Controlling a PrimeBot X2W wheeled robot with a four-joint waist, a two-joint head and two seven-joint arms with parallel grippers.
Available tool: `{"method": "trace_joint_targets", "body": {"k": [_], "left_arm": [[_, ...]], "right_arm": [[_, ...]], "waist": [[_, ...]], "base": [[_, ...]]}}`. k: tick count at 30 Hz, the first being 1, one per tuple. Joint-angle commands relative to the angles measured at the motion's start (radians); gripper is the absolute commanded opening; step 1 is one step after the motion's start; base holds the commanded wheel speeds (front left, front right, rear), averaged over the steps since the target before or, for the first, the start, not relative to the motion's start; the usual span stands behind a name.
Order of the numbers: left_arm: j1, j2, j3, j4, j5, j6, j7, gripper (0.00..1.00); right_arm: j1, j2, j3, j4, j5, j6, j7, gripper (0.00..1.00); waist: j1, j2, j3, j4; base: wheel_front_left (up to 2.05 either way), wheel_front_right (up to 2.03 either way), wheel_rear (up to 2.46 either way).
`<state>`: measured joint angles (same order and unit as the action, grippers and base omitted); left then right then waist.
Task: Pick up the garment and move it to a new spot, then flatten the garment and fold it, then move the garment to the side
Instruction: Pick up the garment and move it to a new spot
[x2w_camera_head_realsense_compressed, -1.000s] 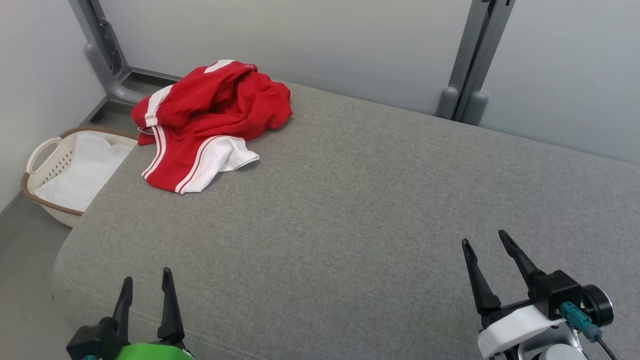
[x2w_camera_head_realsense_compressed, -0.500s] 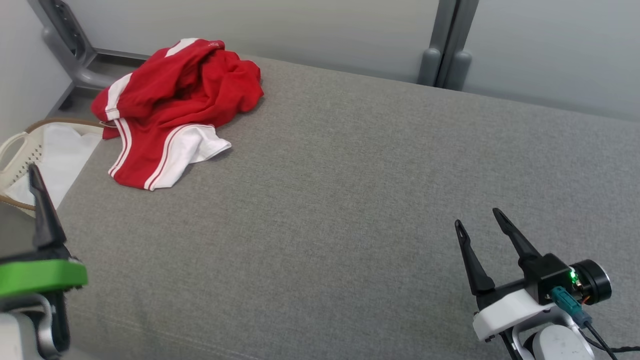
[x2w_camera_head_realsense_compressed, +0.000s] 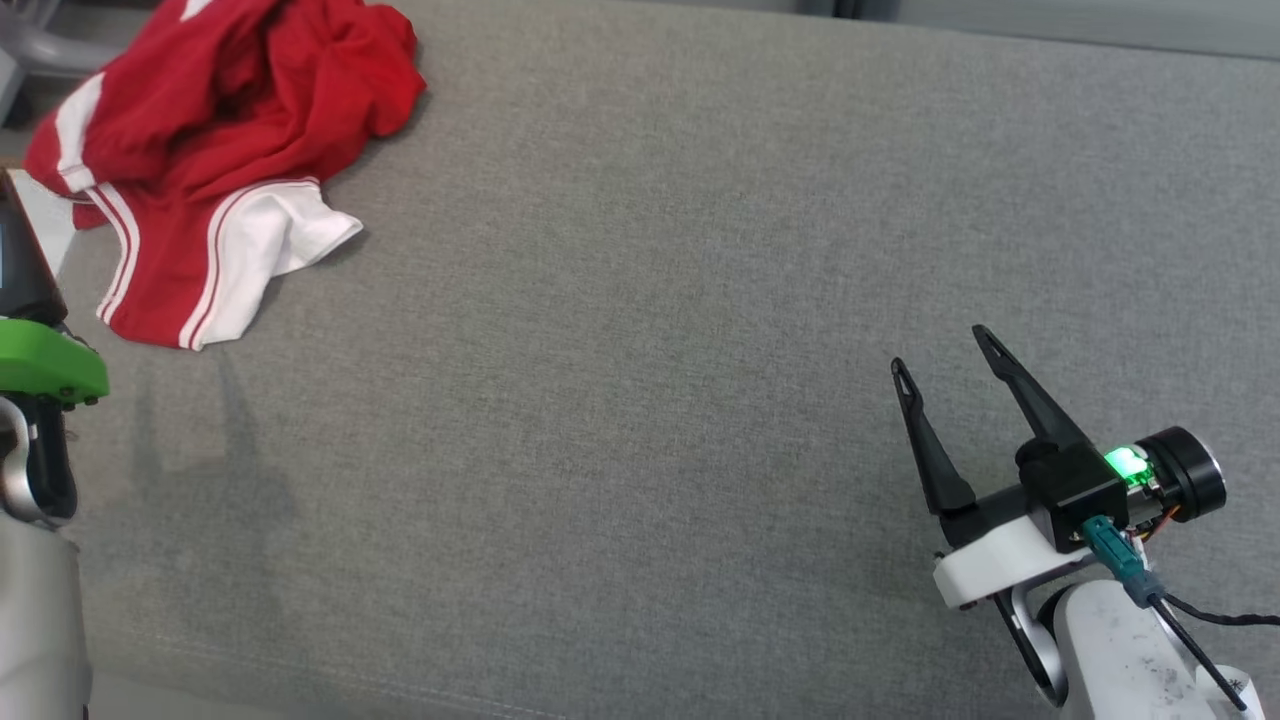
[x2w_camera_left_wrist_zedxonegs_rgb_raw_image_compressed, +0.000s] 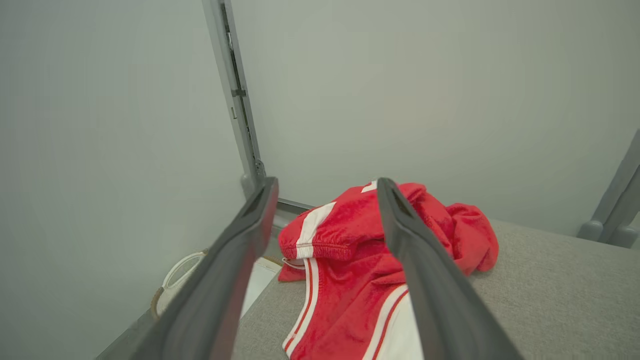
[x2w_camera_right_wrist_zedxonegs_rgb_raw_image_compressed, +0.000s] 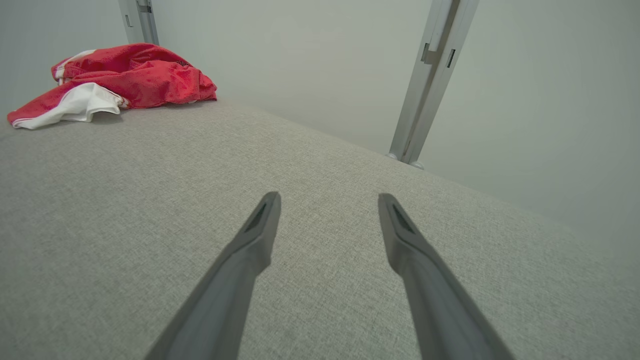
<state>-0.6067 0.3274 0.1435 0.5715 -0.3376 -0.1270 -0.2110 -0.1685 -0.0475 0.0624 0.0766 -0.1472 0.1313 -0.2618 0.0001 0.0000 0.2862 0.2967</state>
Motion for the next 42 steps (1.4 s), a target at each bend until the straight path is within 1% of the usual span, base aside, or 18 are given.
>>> {"method": "trace_joint_targets", "body": {"k": [1,4,7,14,21,23,24,25,26,27,28,31,37,42], "left_arm": [[-0.039,0.01,-0.019,0.045,-0.014,-0.004,0.012,1.0],[-0.089,0.017,-0.088,0.129,-0.048,-0.005,0.038,1.0],[-0.135,0.039,-0.162,0.201,-0.093,-0.005,0.076,1.0],[-0.203,0.084,-0.321,0.305,-0.192,-0.004,0.184,1.0],[-0.23,0.12,-0.406,0.371,-0.299,-0.004,0.256,1.0],[-0.231,0.12,-0.421,0.388,-0.329,-0.004,0.267,1.0],[-0.231,0.121,-0.427,0.396,-0.34,-0.004,0.268,0.89],[-0.233,0.125,-0.433,0.401,-0.349,-0.004,0.268,0.61],[-0.234,0.128,-0.439,0.41,-0.362,-0.004,0.267,0.39],[-0.234,0.13,-0.445,0.415,-0.369,-0.004,0.266,0.21],[-0.234,0.135,-0.45,0.426,-0.377,-0.004,0.262,0.0],[-0.244,0.15,-0.453,0.466,-0.383,-0.002,0.245,0.0],[-0.289,0.189,-0.455,0.523,-0.361,-0.002,0.158,0.0],[-0.318,0.243,-0.468,0.553,-0.328,0.009,0.089,0.0]], "right_arm": [[-0.016,-0.005,-0.007,-0.009,-0.015,-0.001,-0.005,1.0],[-0.027,-0.005,-0.015,-0.02,-0.036,-0.001,-0.005,1.0],[-0.034,-0.005,-0.024,-0.033,-0.053,-0.001,-0.005,1.0],[-0.047,-0.005,-0.044,-0.055,-0.068,-0.001,-0.005,1.0],[-0.062,-0.007,-0.051,-0.058,-0.059,-0.001,-0.003,1.0],[-0.068,-0.008,-0.054,-0.057,-0.055,-0.001,-0.003,1.0],[-0.07,-0.008,-0.055,-0.057,-0.054,-0.001,-0.002,1.0],[-0.072,-0.008,-0.055,-0.056,-0.054,-0.001,-0.002,1.0],[-0.073,-0.008,-0.055,-0.055,-0.053,-0.001,-0.002,1.0],[-0.074,-0.009,-0.055,-0.054,-0.051,-0.001,-0.002,1.0],[-0.076,-0.009,-0.056,-0.053,-0.049,-0.002,-0.002,1.0],[-0.083,-0.009,-0.058,-0.05,-0.046,-0.002,-0.002,1.0],[-0.086,-0.008,-0.057,-0.042,-0.032,-0.001,-0.002,1.0],[-0.085,-0.006,-0.043,-0.034,-0.003,-0.001,-0.003,1.0]], "waist": [[-0.0001,0.0,0.112,-0.044],[-0.0001,0.0,0.152,-0.05],[-0.0001,0.0,0.19,-0.055],[-0.0001,0.0,0.258,-0.064],[-0.0001,0.0,0.296,-0.075],[-0.0001,0.0,0.302,-0.077],[-0.0001,0.0,0.305,-0.078],[-0.0001,0.0,0.306,-0.079],[-0.0001,0.0,0.307,-0.081],[-0.0001,0.0,0.308,-0.082],[-0.0001,0.0,0.309,-0.084],[-0.0001,0.0,0.307,-0.087],[-0.0001,0.0,0.28,-0.09],[-0.0001,0.0,0.229,-0.096]], "base": [[0.0,0.0,0.0],[0.0,0.0,0.0],[0.0,0.0,0.0],[0.0,0.0,0.0],[0.0,0.0,0.0],[0.0,0.0,0.0],[0.0,0.0,0.0],[0.0,0.0,0.0],[0.0,0.0,0.0],[0.0,0.0,0.0],[0.0,0.0,0.0],[0.0,0.0,0.0],[0.0,0.0,0.0],[0.0,0.0,0.0]]}}
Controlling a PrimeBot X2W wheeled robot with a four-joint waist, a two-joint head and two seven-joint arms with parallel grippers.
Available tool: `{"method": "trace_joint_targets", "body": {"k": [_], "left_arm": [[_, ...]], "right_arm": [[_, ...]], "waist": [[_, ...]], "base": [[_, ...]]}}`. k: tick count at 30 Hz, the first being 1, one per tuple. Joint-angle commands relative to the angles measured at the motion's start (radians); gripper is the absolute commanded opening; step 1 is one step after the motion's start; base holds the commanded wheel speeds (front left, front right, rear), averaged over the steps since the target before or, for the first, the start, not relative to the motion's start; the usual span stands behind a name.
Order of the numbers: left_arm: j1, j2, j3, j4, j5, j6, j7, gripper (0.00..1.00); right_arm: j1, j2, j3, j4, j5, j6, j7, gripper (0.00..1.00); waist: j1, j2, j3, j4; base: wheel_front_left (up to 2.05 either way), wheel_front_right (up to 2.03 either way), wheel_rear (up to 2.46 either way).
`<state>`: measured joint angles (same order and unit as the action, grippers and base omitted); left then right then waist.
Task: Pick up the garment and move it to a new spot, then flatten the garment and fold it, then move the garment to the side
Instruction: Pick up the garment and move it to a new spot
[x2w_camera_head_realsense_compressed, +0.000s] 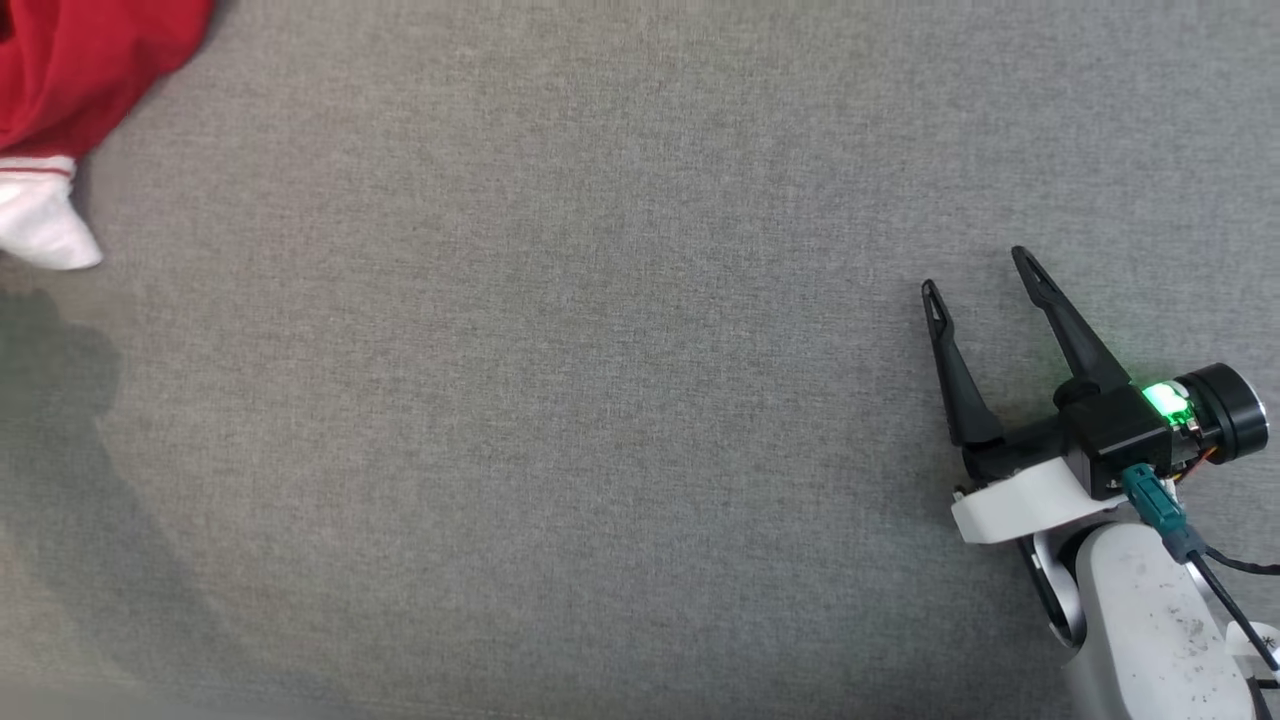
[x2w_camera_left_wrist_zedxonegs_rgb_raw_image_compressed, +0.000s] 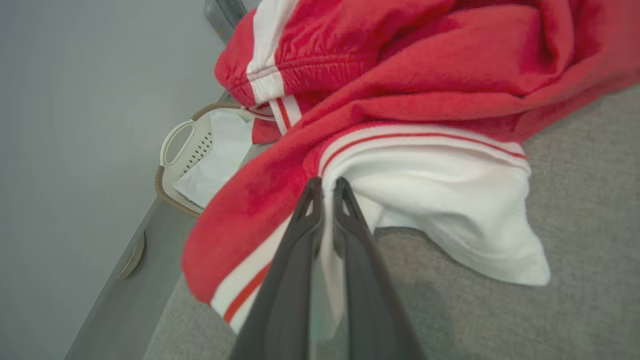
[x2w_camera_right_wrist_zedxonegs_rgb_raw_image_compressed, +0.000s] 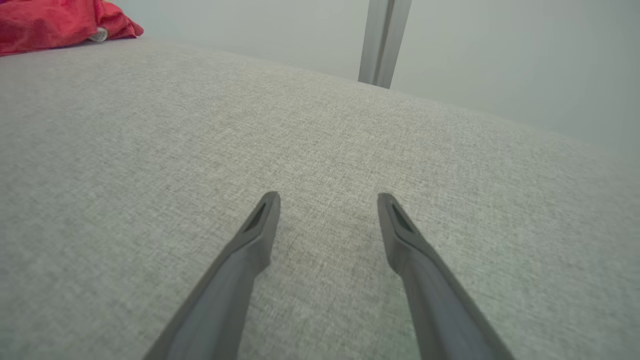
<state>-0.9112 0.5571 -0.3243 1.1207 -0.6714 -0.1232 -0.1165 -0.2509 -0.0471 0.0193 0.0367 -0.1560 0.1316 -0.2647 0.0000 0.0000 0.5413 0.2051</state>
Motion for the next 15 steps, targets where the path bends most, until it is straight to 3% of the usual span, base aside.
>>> {"method": "trace_joint_targets", "body": {"k": [1,8,15], "left_arm": [[-0.017,0.023,-0.006,0.006,0.016,0.007,-0.018,0.0],[-0.07,0.127,-0.068,-0.02,0.107,0.007,-0.086,0.0],[-0.132,0.224,-0.161,-0.129,0.205,-0.003,-0.083,0.0]], "right_arm": [[-0.003,-0.006,0.003,0.008,0.013,-0.002,0.0,1.0],[0.023,-0.005,0.018,0.039,0.07,-0.002,0.0,1.0],[0.067,-0.005,0.014,0.062,0.129,-0.002,0.0,1.0]], "waist": [[0.0,0.0,-0.04,-0.006],[0.0,0.0,-0.164,-0.028],[0.0,0.0,-0.311,-0.066]], "base": [[0.0,0.0,0.0],[0.0,0.0,0.0],[0.0,0.0,0.0]]}}
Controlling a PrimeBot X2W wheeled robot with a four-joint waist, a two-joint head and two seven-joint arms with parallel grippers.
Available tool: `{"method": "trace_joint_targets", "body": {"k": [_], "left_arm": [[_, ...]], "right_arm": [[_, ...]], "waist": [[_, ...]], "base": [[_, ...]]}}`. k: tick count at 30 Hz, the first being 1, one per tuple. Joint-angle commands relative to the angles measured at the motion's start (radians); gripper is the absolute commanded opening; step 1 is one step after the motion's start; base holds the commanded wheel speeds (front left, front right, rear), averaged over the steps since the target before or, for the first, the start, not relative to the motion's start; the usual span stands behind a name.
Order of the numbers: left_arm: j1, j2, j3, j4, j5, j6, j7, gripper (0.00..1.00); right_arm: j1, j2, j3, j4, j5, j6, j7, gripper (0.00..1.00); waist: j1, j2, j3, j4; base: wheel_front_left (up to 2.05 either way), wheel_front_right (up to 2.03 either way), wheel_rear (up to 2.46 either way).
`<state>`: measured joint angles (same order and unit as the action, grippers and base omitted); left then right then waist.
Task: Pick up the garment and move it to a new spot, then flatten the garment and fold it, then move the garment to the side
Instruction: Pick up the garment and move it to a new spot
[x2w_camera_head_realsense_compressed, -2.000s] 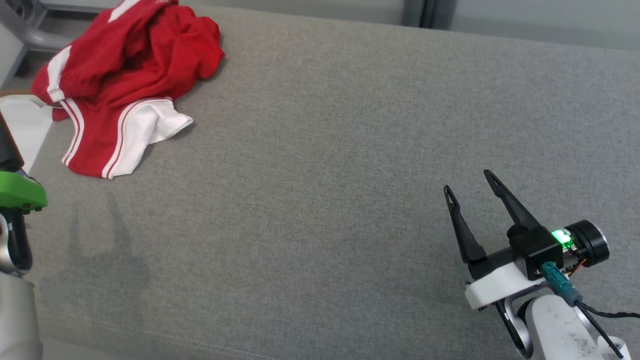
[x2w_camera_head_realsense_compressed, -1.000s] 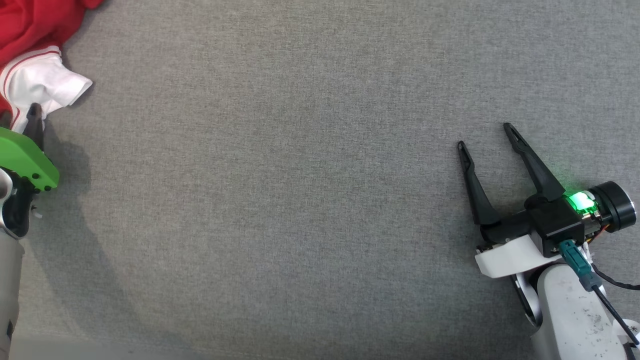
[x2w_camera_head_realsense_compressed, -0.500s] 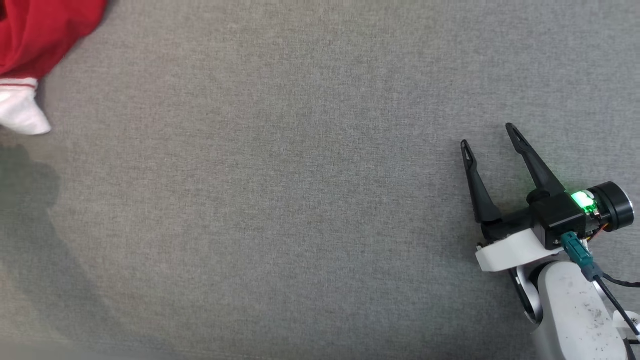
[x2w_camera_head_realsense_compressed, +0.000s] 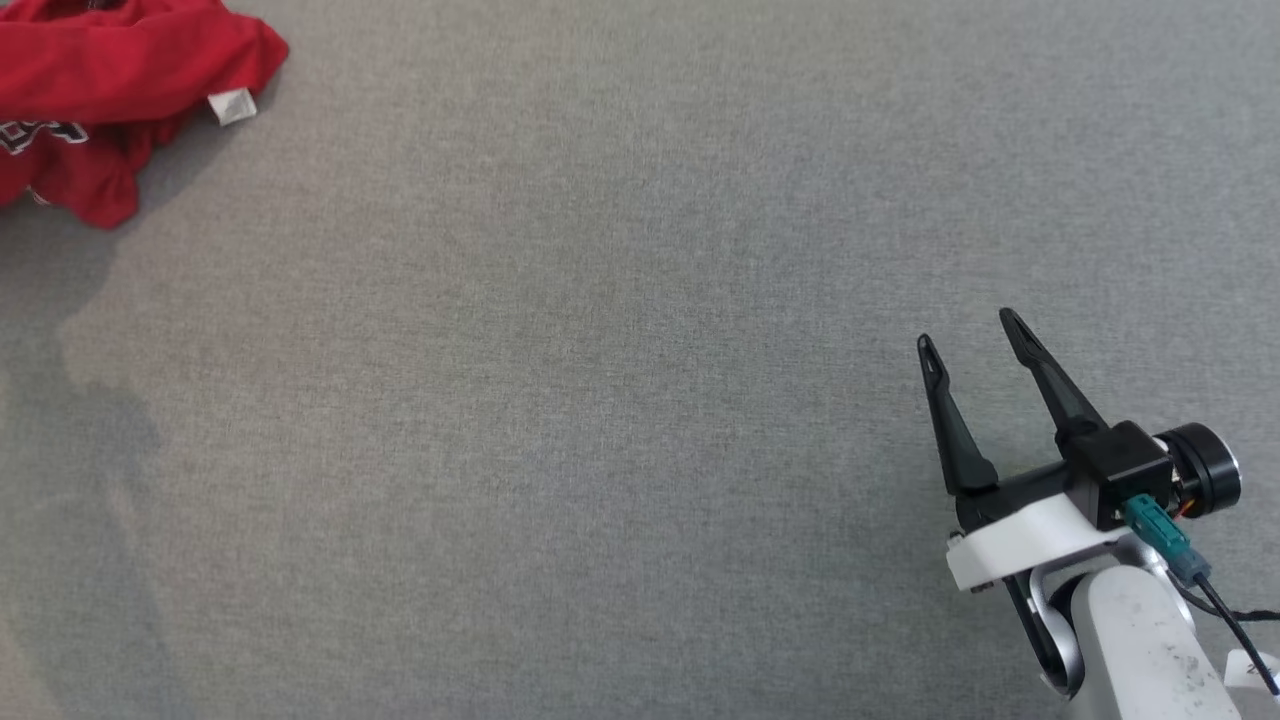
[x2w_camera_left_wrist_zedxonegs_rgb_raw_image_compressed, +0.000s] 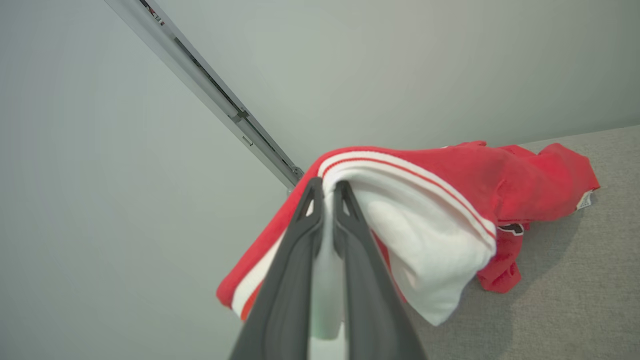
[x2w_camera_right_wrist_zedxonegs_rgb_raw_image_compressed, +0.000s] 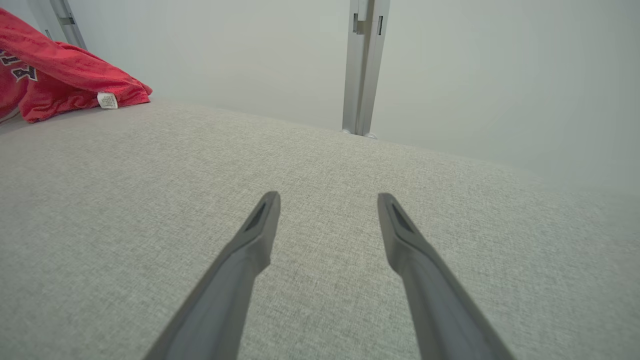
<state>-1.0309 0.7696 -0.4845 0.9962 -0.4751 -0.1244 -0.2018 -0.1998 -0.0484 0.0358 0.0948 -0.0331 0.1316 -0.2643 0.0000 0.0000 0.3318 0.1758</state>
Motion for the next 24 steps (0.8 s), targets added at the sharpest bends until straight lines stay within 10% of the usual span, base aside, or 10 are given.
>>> {"method": "trace_joint_targets", "body": {"k": [1,13,24], "left_arm": [[-0.023,0.023,-0.014,-0.028,0.018,-0.004,0.007,0.0],[-0.118,0.022,-0.161,-0.33,0.043,-0.007,0.116,0.0],[-0.2,-0.174,-0.227,-0.466,-0.006,-0.004,0.145,0.0]], "right_arm": [[0.025,-0.004,-0.006,0.005,0.015,-0.002,0.0,1.0],[0.113,-0.004,-0.028,0.025,0.083,-0.002,0.0,1.0],[0.104,-0.004,-0.044,0.022,0.111,-0.002,0.0,1.0]], "waist": [[0.0,0.0,-0.122,-0.043],[0.0,0.0,-0.292,-0.143],[0.0,0.0,-0.308,-0.23]], "base": [[0.0,0.0,0.0],[0.0,0.0,0.0],[0.0,0.0,0.0]]}}
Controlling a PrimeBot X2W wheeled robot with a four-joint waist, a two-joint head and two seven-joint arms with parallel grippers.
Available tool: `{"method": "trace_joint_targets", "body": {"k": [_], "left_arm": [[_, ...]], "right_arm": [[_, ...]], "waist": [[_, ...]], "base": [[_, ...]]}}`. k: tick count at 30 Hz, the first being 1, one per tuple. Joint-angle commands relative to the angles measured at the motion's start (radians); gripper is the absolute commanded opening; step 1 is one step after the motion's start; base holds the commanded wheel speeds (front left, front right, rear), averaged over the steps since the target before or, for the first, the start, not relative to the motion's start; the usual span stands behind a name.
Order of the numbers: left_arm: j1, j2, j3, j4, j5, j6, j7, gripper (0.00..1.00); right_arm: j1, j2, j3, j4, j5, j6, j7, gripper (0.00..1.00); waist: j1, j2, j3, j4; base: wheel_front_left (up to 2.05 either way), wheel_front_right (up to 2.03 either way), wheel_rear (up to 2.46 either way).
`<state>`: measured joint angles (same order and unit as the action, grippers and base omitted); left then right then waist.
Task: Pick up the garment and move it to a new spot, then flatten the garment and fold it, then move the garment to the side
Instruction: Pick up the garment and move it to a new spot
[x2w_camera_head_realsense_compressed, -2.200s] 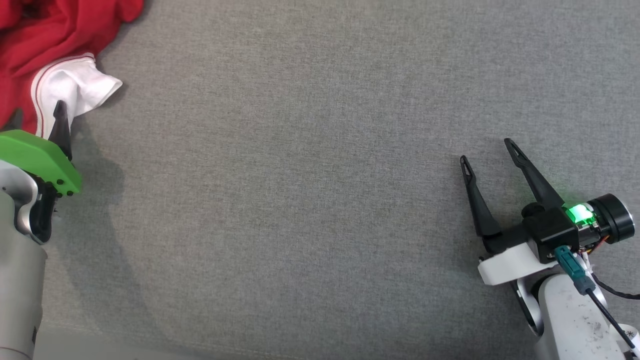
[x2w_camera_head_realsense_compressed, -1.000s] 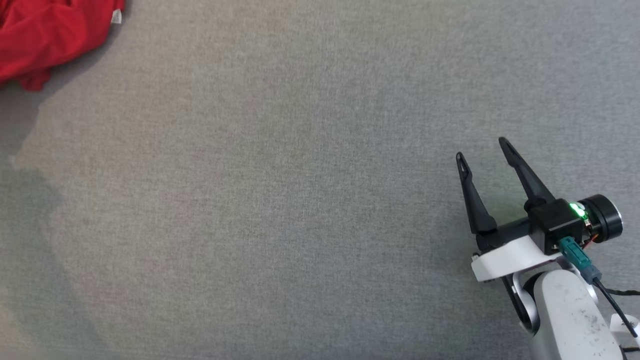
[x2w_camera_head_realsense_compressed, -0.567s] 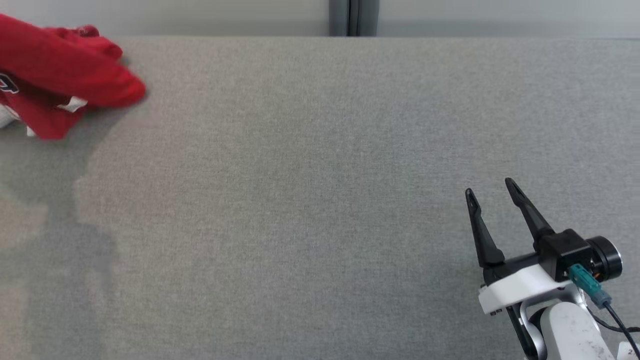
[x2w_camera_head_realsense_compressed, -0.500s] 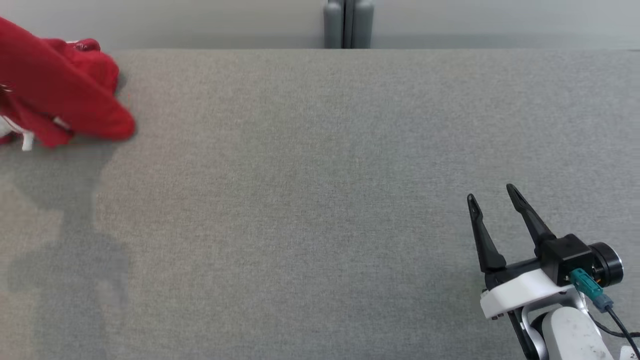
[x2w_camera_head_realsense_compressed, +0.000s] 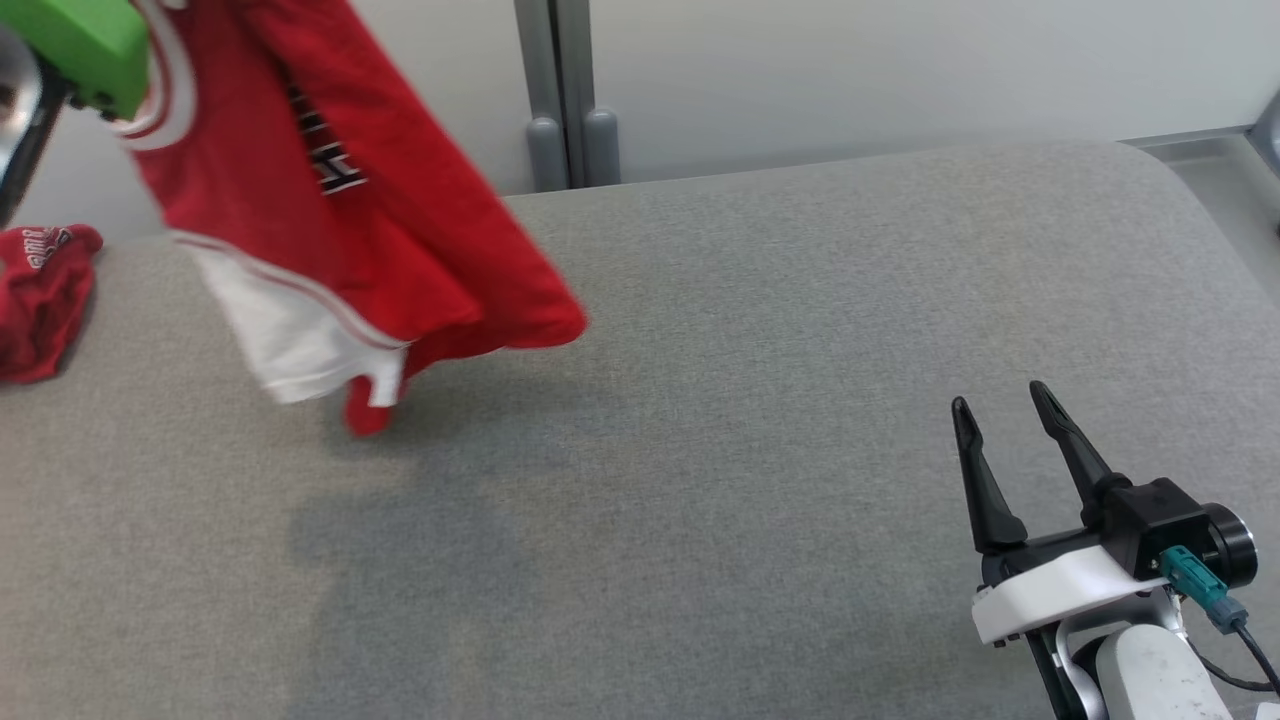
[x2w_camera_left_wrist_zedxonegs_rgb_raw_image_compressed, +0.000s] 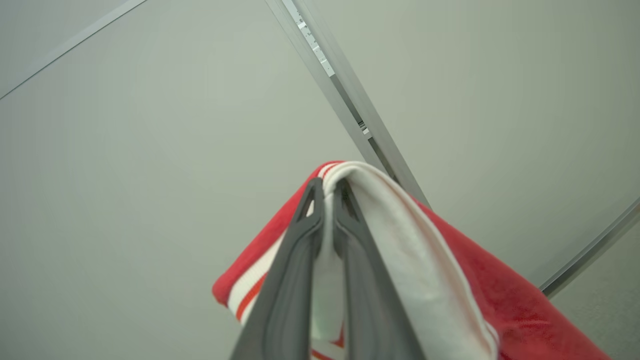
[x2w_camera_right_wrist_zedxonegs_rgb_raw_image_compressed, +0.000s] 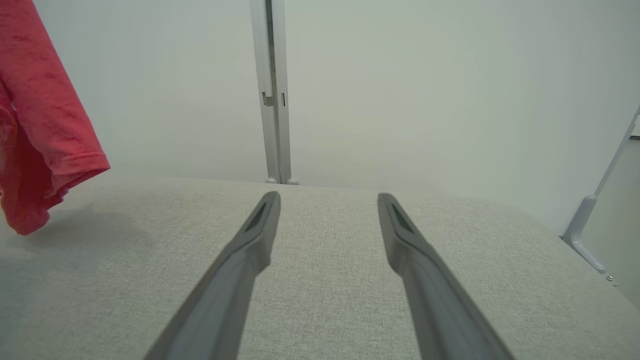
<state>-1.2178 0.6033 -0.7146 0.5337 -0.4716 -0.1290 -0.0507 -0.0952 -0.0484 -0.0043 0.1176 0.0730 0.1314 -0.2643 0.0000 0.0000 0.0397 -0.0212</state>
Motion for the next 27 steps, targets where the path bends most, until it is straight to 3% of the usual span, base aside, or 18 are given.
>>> {"method": "trace_joint_targets", "body": {"k": [1,7,12,19,27], "left_arm": [[-0.012,-0.022,0.003,-0.01,-0.014,0.005,-0.006,0.0],[0.099,-0.08,-0.012,-0.032,-0.064,0.029,-0.011,0.0],[0.288,-0.105,-0.018,-0.006,-0.122,0.066,-0.055,0.0],[0.522,-0.158,-0.038,0.154,-0.183,0.082,-0.141,0.0],[0.593,-0.223,-0.002,0.291,-0.198,0.092,-0.209,0.0]], "right_arm": [[-0.001,-0.004,-0.006,-0.001,0.006,-0.001,0.0,1.0],[-0.002,-0.004,-0.023,-0.007,0.01,-0.001,0.0,1.0],[-0.007,-0.004,-0.041,-0.013,0.011,-0.001,0.0,1.0],[-0.029,-0.004,-0.037,-0.015,0.01,-0.001,0.0,1.0],[-0.043,-0.004,-0.03,-0.012,-0.004,-0.001,0.0,1.0]], "waist": [[0.0,0.0,-0.014,-0.038],[0.0,0.0,0.005,-0.058],[0.0,0.0,0.037,-0.056],[0.0,0.0,0.097,-0.049],[0.0,0.0,0.134,-0.037]], "base": [[0.0,0.0,0.0],[0.0,0.0,0.0],[0.0,0.0,0.0],[0.0,0.0,0.0],[0.0,0.0,0.0]]}}
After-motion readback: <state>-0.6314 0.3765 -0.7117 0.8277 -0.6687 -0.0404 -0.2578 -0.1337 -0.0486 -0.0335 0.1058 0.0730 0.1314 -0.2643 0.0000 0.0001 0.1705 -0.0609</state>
